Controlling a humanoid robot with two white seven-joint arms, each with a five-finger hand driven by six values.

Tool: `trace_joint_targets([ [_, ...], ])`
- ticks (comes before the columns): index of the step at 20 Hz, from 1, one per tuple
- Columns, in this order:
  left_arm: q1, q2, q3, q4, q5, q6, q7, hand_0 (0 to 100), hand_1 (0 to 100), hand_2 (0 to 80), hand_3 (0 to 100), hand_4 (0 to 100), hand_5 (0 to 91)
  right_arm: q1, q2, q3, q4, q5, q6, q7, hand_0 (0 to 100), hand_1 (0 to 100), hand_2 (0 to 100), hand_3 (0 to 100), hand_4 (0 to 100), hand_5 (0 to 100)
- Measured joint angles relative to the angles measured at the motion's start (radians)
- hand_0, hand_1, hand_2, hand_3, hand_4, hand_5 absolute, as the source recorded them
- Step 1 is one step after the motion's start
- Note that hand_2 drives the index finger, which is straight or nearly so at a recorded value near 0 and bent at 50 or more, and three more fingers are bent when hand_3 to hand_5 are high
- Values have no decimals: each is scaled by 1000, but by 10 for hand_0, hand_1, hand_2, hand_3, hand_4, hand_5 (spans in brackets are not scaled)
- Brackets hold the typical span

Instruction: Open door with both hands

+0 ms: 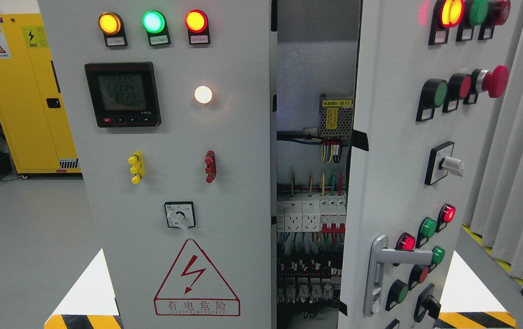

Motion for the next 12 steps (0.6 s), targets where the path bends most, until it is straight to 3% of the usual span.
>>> trace_joint_targets([
  [8, 115, 87, 4, -267, 3, -7, -29, 429, 205, 8, 86, 0, 0, 0, -2, -12, 9, 0, 1, -4, 214, 110, 0, 0, 0, 0],
  [12, 193, 139, 28, -435, 4, -103, -77, 412, 214, 66, 183, 1, 0, 0, -2, -26, 12, 0, 0, -9, 215, 110, 0, 0, 0, 0],
])
